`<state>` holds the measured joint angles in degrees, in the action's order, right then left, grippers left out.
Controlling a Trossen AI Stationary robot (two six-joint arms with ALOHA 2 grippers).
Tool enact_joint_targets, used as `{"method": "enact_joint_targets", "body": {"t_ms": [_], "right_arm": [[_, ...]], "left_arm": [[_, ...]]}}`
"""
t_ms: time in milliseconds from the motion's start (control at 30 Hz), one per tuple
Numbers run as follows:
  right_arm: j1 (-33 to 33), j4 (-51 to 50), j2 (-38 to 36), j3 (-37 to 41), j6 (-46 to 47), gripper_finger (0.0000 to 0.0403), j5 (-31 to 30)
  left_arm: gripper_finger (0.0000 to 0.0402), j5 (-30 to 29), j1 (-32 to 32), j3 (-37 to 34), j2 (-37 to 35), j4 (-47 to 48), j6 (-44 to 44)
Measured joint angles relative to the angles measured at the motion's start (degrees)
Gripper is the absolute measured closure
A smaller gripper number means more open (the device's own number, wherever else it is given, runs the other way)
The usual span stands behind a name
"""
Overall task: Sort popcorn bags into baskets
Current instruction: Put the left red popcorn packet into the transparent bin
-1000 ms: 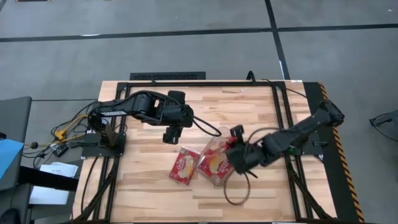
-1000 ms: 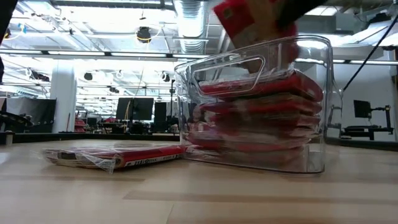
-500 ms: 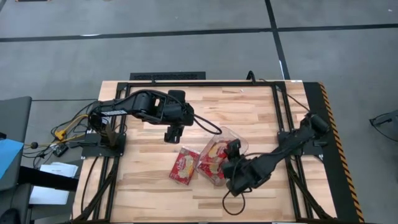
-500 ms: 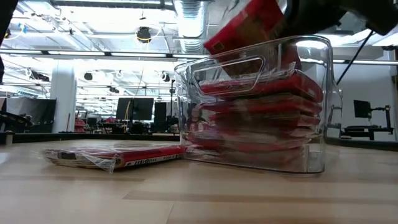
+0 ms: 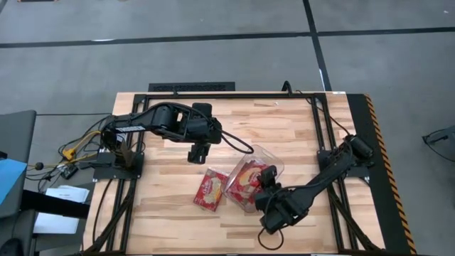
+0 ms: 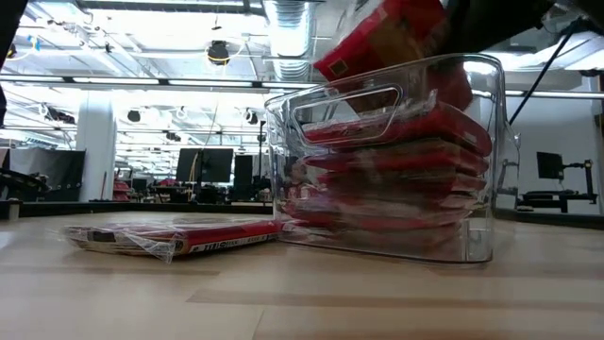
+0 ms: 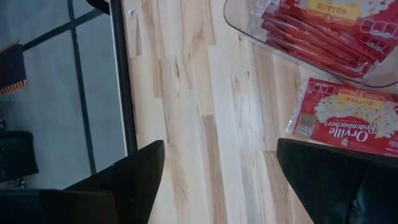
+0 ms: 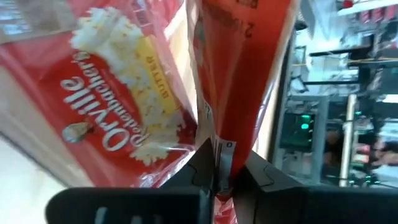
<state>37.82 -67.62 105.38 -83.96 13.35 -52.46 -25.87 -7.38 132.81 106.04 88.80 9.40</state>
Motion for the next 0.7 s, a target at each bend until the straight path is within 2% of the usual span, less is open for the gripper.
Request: {"method": "enact_joint_targets", "body": {"t_ms": [300, 433, 567, 700], "right_arm": [[1.2, -0.2, 0.0, 0.0, 0.1, 0.035, 2.2], [1.1, -1.2, 0.0, 0.0, 0.2, 0.0342, 5.3], [1.2, -1.1, 0.0, 0.0, 0.2, 0.032, 8.7], [1.5, -0.9, 0.0, 0.0, 0.3, 0.028, 12.4]], "left_arm": [[0.01, 0.0, 0.0, 0.0, 0.0, -0.2, -0.4], [0.01, 0.0, 0.0, 0.0, 0.0, -2.4, -1.8], [0.01, 0.0, 0.0, 0.0, 0.0, -3.2, -3.3], [0.01, 0.0, 0.0, 0.0, 0.0, -3.1, -3.7]]}}
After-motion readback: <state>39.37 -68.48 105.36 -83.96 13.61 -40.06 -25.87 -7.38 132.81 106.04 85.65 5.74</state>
